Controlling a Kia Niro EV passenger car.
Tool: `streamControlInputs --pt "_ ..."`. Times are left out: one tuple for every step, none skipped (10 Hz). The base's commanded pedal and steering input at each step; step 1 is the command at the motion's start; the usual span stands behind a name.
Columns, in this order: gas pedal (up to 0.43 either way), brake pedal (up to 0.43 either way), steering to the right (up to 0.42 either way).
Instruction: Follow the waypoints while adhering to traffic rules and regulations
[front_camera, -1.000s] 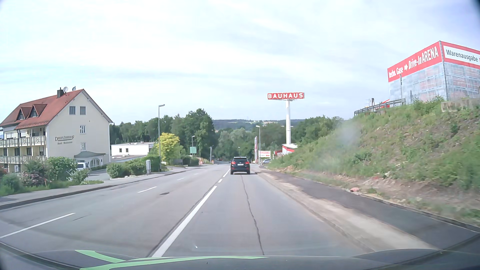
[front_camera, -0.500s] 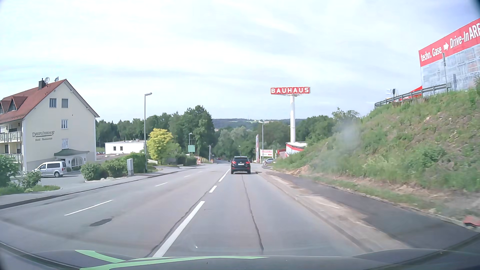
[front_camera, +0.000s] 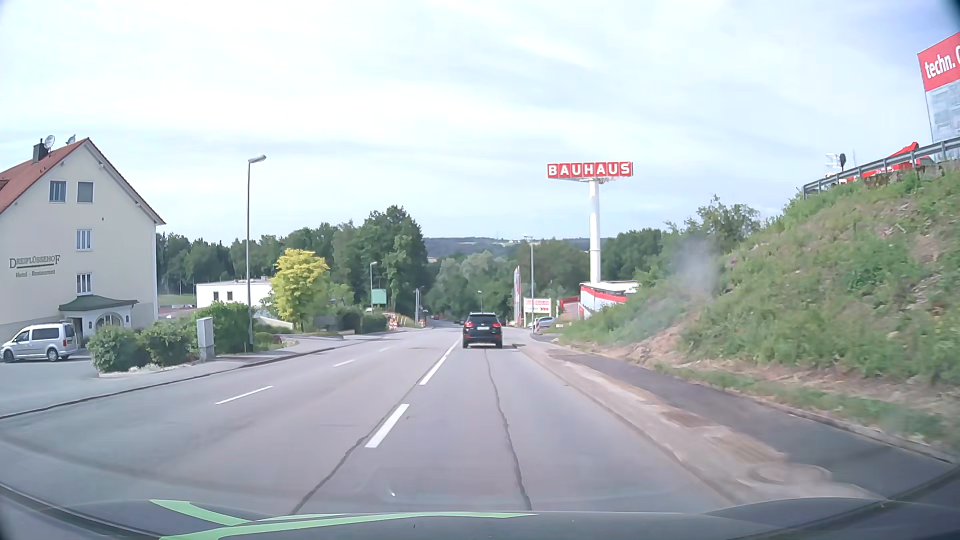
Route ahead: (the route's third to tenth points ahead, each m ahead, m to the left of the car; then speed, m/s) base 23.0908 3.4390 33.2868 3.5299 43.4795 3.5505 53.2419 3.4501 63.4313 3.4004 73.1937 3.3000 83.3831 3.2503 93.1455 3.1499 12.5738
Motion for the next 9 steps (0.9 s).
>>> streamControlInputs --pt "0.0 0.079 -0.001" --pt "0.0 0.079 -0.001" --pt "0.0 0.085 -0.001" --pt "0.0 0.079 -0.001" --pt "0.0 0.079 -0.001" --pt "0.0 0.079 -0.001" --pt "0.0 0.085 -0.001" --pt "0.0 0.085 -0.001" --pt "0.0 0.085 -0.001"
